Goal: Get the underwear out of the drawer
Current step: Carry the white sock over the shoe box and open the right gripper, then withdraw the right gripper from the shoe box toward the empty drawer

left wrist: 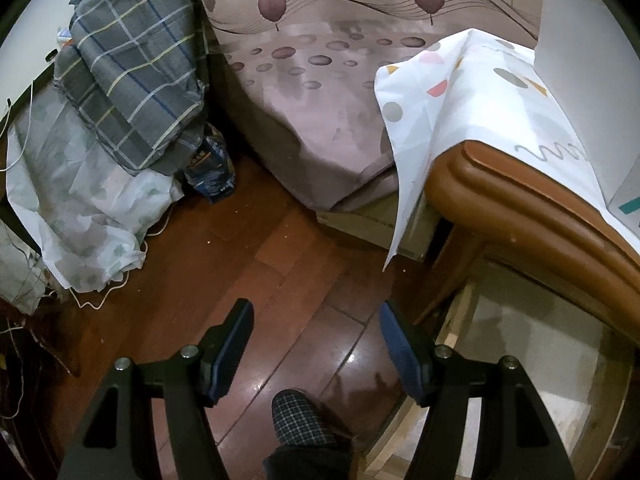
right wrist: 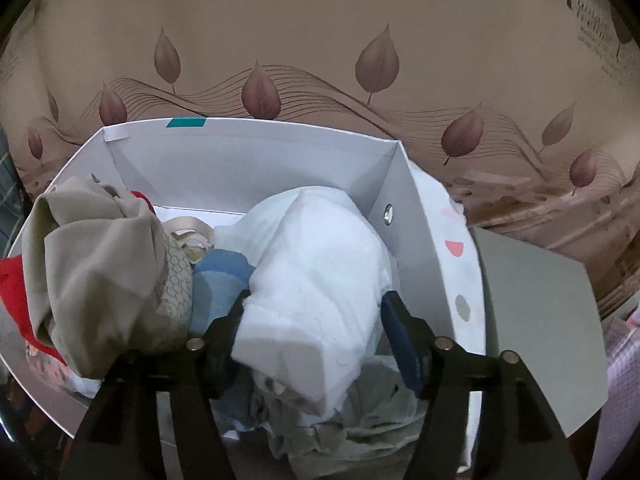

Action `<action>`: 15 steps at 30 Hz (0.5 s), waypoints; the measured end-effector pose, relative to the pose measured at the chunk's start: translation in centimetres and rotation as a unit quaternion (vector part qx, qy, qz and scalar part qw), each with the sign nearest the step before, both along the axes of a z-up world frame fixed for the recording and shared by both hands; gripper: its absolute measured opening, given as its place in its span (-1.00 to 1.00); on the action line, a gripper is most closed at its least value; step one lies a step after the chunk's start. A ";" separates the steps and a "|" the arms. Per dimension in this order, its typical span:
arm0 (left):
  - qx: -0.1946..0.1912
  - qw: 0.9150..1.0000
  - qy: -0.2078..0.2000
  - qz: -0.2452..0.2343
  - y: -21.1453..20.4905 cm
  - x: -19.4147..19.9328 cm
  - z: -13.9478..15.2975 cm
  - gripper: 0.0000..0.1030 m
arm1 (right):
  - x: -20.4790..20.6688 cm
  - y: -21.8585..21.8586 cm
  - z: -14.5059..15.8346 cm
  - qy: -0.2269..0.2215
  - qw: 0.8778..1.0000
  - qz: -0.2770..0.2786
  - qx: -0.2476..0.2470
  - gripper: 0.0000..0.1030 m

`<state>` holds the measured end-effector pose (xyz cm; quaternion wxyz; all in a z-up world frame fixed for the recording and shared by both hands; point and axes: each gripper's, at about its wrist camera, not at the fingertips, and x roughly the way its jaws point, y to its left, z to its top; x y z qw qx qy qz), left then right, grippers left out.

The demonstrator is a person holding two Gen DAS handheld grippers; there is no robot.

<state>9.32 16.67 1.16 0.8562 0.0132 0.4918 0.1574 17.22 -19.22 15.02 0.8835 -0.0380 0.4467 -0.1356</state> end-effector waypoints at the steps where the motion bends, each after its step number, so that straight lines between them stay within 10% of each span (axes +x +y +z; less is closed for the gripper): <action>1: -0.001 1.000 0.000 -0.002 -0.1 0.0 0.0 0.30 | -0.2 0.1 0.3 -0.005 1.000 0.000 -0.010 0.56; 15: -0.016 0.995 -0.016 -0.093 -5.5 -2.4 0.8 0.30 | -11.3 2.3 6.2 -0.112 0.993 0.030 -0.017 0.97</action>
